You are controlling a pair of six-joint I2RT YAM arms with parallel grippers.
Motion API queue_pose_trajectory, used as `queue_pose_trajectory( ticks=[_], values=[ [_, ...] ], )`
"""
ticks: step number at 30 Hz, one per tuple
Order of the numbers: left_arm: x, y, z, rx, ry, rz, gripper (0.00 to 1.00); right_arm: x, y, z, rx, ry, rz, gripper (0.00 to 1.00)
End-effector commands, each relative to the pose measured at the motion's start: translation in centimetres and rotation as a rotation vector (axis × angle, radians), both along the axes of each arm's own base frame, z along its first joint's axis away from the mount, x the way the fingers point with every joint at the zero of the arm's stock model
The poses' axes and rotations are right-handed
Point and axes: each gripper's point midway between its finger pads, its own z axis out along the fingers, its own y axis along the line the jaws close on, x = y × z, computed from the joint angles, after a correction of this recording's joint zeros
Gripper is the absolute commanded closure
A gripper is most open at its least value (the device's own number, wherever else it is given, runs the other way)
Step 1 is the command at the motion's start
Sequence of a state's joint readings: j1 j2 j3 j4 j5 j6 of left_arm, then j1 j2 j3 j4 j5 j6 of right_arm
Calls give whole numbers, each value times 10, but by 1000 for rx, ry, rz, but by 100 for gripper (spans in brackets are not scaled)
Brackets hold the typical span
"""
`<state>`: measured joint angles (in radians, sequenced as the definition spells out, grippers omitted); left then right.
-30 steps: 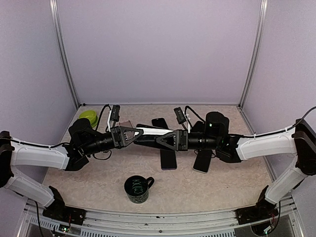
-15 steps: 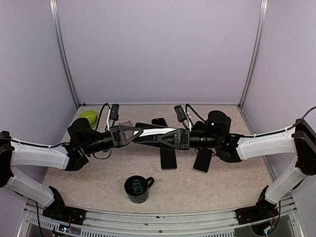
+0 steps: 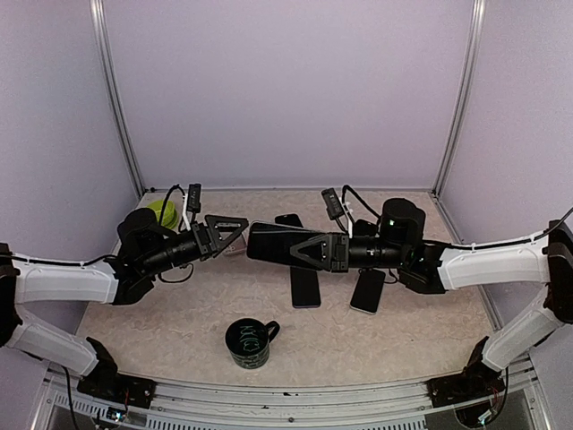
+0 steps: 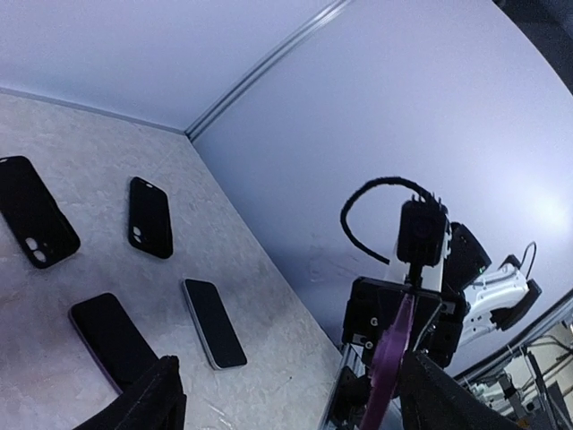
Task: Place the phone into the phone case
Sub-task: Pass from the left arm to the right, then move the phone to the center of the board.
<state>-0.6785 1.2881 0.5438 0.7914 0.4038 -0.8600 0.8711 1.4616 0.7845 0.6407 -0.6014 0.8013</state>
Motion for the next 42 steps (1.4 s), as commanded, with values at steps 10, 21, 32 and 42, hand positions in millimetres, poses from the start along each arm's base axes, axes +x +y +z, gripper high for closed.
queue_pose_trajectory(
  ticks=[10, 21, 32, 42],
  values=[
    [84, 75, -6, 223, 10, 452, 1, 15, -19, -1, -82, -72, -142, 100],
    [142, 84, -41, 436, 54, 577, 1, 29, -33, -18, -181, -78, -254, 100],
    [192, 104, -107, 730, 232, 737, 5, 32, -42, -18, -206, -97, -296, 100],
    [189, 115, -174, 871, 439, 765, 11, 34, -46, -21, -224, -106, -317, 100]
  ],
)
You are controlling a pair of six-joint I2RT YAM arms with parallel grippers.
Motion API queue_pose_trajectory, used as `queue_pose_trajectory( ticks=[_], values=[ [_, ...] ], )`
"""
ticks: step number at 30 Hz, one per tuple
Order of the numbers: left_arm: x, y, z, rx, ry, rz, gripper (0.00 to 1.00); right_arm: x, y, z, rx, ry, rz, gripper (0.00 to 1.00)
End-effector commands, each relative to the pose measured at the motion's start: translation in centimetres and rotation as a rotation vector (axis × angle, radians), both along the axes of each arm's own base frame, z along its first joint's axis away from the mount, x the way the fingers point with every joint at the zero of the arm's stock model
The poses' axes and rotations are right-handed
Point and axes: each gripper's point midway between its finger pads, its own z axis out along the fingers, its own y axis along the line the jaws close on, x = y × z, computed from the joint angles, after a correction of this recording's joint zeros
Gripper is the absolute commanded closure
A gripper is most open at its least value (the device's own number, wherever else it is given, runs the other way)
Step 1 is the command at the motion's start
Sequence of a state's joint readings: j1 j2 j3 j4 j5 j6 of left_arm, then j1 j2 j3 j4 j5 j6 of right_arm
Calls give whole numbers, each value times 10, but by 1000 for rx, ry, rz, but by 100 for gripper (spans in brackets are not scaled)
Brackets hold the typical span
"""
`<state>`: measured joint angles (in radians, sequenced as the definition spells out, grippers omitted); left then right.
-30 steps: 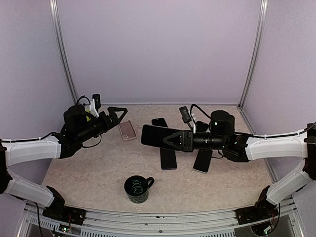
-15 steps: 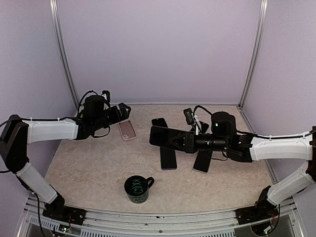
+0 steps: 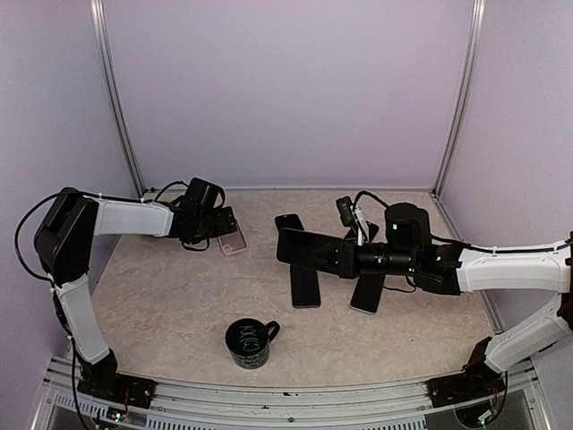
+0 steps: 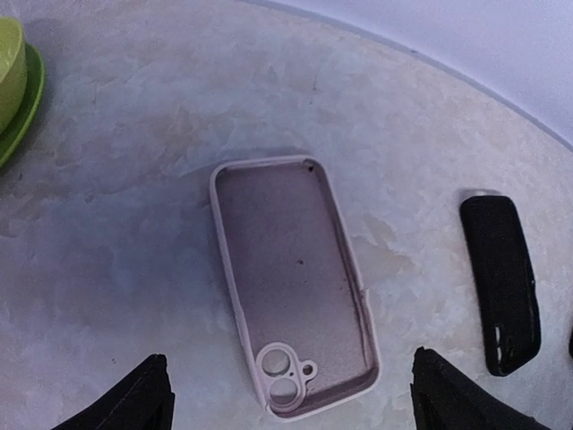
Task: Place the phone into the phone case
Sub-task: Move the phone to the center of the board.
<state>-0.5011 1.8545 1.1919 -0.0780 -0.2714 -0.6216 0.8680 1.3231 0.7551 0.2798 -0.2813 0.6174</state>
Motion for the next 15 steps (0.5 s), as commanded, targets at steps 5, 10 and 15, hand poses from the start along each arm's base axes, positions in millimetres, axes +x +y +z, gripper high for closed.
queue_pose_trajectory(
  ticks=[5, 10, 15],
  values=[
    [-6, 12, -38, 66, 133, 65, 15, 3, -4, 19, 35, -58, -18, 100],
    [-6, 11, -47, 98, 155, 68, 21, 4, -3, 20, 35, -58, -19, 100],
    [-6, 12, -58, 123, 174, 69, 28, 4, -2, 19, 35, -53, -12, 100]
  ],
)
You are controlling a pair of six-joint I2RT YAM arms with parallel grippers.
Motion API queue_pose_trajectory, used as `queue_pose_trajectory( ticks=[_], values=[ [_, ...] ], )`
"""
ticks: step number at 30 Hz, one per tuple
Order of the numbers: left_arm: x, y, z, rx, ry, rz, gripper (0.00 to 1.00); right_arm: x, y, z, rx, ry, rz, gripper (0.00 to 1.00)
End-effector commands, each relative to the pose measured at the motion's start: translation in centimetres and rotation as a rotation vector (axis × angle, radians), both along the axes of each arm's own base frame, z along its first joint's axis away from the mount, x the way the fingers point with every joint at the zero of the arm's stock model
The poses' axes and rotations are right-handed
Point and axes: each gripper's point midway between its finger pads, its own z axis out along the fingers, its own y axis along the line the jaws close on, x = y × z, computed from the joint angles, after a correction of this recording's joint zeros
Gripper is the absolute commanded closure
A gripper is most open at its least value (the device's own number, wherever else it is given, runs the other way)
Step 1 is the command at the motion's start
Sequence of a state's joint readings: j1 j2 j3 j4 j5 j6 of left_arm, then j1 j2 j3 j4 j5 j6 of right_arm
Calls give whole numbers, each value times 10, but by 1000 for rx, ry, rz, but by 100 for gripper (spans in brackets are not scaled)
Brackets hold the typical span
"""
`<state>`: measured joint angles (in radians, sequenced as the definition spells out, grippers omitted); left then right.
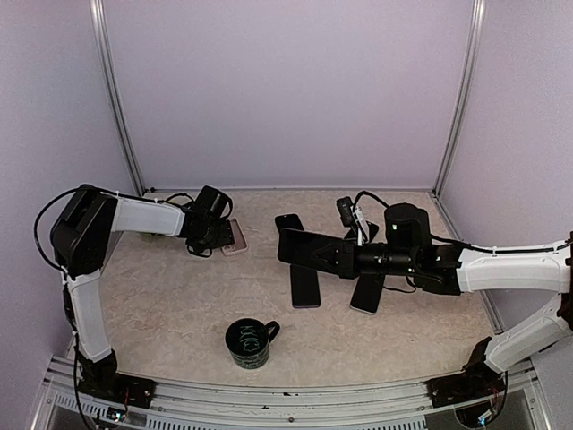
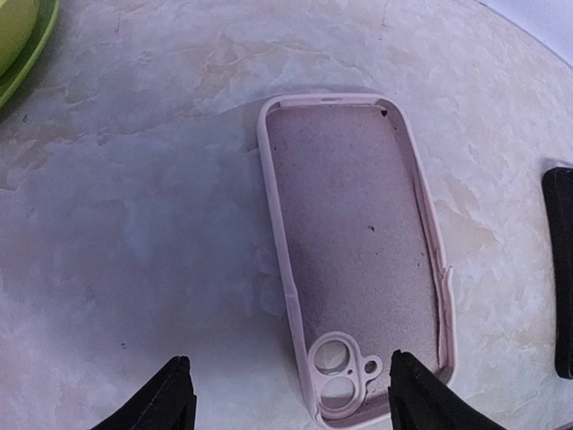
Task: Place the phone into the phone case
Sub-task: Move the phone to the center of the board.
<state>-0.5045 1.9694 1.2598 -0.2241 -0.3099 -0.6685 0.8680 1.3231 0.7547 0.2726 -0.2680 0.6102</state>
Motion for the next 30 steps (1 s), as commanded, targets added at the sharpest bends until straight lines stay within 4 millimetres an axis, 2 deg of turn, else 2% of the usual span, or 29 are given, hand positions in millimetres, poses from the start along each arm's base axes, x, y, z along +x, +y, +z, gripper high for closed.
queue_pose_trajectory(
  ticks=[1, 8, 13, 18, 30],
  values=[
    [3, 2, -9, 43, 17, 12, 28, 2, 0, 20, 45, -48, 0, 100],
    [4, 2, -22, 91, 41, 6, 30, 2, 0, 20, 42, -47, 1, 100],
    [4, 1, -26, 102, 44, 4, 42, 4, 1, 21, 38, -50, -2, 100],
    [5, -2, -25, 107, 42, -9, 50, 4, 3, 22, 37, -51, 5, 100],
    [2, -7, -31, 104, 48, -56, 80, 6, 5, 26, 31, -60, 7, 100]
  ],
)
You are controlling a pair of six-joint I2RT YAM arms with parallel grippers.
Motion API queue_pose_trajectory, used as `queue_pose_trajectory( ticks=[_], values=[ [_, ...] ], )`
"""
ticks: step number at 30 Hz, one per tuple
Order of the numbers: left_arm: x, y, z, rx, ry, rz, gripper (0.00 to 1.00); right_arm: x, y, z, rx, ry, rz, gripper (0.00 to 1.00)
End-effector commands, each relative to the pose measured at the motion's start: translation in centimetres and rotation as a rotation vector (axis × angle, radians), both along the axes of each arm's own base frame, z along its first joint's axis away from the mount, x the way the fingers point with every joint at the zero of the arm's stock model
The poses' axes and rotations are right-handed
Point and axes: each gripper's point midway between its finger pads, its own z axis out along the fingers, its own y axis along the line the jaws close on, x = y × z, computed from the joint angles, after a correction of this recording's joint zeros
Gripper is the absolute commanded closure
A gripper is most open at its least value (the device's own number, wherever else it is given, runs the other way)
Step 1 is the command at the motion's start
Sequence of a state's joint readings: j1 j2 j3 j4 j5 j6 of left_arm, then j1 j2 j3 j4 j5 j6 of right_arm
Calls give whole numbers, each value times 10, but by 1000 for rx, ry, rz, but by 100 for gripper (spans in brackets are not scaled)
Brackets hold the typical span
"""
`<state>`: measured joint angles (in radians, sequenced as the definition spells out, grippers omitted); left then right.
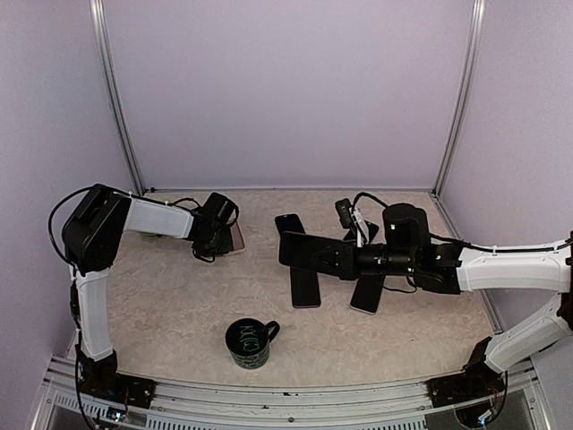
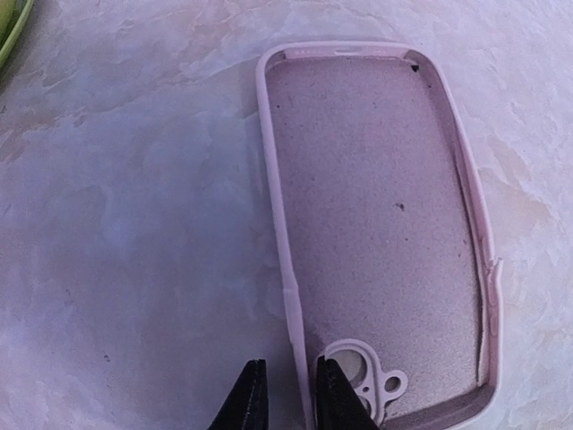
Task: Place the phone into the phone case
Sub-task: Move the phone to the center of the board.
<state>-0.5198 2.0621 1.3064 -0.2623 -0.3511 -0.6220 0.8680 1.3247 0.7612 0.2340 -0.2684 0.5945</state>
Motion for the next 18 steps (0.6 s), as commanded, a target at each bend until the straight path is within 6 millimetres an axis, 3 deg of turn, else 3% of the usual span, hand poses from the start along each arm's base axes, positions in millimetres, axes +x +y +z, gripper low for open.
queue_pose_trajectory(
  ticks=[1, 9, 18],
  values=[
    [3, -8, -1, 1, -12, -35, 84, 7, 6, 33, 63, -68, 2, 100],
    [-3, -15, 1, 9, -32, -107, 100, 8, 5, 38, 48, -78, -4, 100],
    [-20, -37, 16, 23, -100, -260, 100, 11, 0, 41, 7, -97, -25, 100]
  ],
)
